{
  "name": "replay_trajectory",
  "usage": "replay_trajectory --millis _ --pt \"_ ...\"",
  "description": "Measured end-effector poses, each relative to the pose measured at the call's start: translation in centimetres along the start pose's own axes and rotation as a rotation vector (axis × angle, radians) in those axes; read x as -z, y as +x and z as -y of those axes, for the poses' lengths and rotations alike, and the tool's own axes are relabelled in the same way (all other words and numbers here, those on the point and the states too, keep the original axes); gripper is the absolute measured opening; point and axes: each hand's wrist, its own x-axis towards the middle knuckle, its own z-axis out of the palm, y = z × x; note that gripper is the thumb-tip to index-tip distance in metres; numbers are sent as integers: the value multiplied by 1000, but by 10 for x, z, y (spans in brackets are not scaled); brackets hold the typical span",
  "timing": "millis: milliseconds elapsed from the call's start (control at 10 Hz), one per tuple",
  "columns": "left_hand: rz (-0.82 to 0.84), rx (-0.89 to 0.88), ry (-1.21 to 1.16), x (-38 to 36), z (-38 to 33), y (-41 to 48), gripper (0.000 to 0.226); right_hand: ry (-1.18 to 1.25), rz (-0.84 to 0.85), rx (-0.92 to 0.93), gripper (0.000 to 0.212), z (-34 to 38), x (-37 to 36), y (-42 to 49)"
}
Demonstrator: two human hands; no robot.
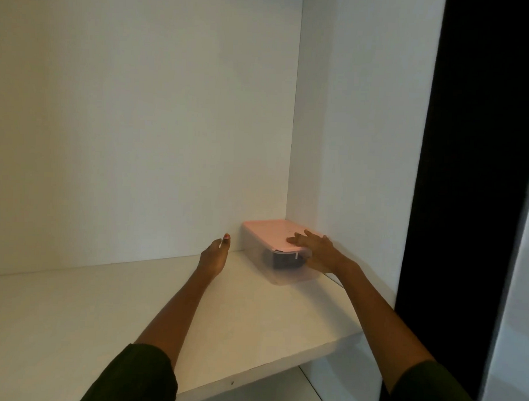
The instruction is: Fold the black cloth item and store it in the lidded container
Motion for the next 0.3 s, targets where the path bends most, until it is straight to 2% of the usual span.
replay_trajectory --millis 100,200,300 --pt "-1 -102 156 3 -2 -5 63 117 8 -6 67 11 16 2" --pt "-39 -187 320 14 -16 -5 67 258 -120 38 67 30 35 9" --pt "-193 -307 403 34 -45 -12 70 241 -312 96 53 63 57 22"
